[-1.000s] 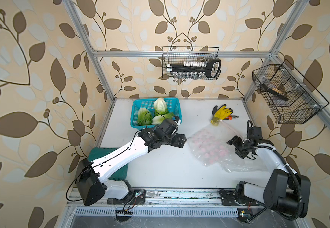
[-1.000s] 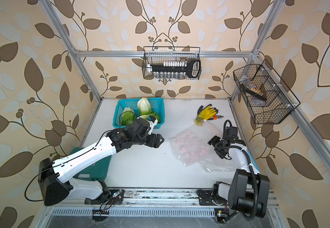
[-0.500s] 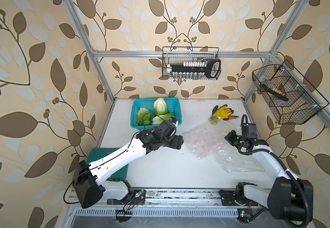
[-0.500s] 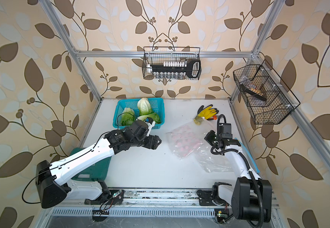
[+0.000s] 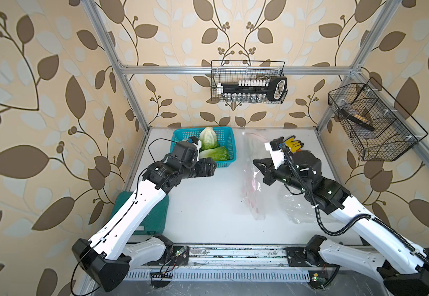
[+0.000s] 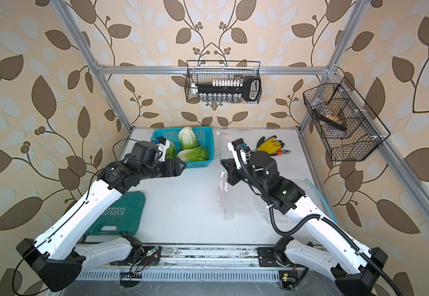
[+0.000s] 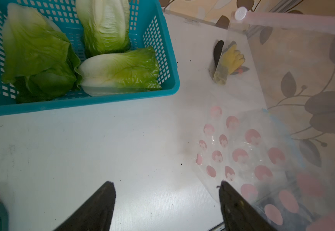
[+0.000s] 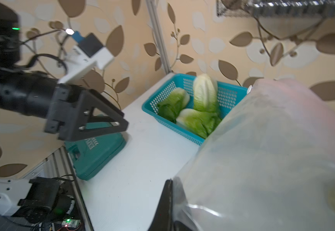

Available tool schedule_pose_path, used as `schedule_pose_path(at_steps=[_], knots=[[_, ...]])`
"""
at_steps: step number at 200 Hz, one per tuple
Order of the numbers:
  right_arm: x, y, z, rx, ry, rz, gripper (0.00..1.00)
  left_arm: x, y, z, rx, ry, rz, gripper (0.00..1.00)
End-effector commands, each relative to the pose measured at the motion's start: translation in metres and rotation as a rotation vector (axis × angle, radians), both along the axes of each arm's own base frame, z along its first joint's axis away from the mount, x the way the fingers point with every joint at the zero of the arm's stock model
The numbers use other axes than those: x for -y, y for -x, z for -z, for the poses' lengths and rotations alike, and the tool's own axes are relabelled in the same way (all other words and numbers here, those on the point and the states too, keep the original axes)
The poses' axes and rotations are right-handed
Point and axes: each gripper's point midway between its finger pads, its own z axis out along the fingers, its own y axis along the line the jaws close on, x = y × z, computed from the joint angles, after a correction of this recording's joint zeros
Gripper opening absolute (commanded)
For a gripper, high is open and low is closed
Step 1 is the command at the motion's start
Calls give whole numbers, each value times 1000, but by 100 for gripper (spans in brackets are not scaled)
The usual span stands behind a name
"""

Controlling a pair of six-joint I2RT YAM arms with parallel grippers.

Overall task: Put the chinese cabbages into a zipper bag and zip it
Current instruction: Open the zipper of the food storage bag at the center of the board.

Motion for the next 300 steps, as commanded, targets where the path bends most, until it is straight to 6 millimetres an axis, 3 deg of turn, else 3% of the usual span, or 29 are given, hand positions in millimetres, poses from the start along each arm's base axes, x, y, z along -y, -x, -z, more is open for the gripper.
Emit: schedule_pose_path(at_steps=[1, 22, 37, 45, 58, 70, 77, 99, 120, 151, 185, 226, 248, 300], knots=[[-43, 25, -35, 148, -31, -204, 0, -27, 10, -15, -29, 23, -94, 83], [-68, 46, -53, 176, -156, -352, 0, -69, 11, -18, -35, -36, -251, 83], [-75, 38, -46, 184, -178, -341, 0, -89, 15, -25, -1, -71, -321, 83], [-79, 26, -29, 190, -153, -306, 0, -96, 17, -27, 12, -80, -342, 84], [-82, -4, 17, 180, -65, -186, 0, -100, 18, -29, 20, -77, -354, 84], [-75, -32, 58, 182, 14, -40, 0, -98, 17, -27, 9, -62, -347, 84], [-71, -41, 71, 209, 35, 25, 0, -96, 16, -25, -2, -51, -338, 85], [-63, -58, 110, 296, 183, 173, 0, -85, 16, -10, -67, 7, -315, 86], [-69, -57, 139, 401, 360, 221, 0, -60, 13, 10, -154, 133, -260, 86], [-66, -46, 153, 451, 391, 258, 0, -24, 6, 36, -274, 312, -185, 86], [-74, -27, 156, 528, 426, 227, 0, 1, -9, 36, -324, 455, -132, 95], [-88, -9, 164, 609, 509, 191, 0, 6, -27, 26, -302, 453, -102, 95], [-95, -3, 168, 637, 541, 180, 0, 8, -35, 33, -340, 430, -82, 93], [-104, 4, 171, 675, 580, 168, 0, -13, -48, 38, -349, 387, -90, 87]])
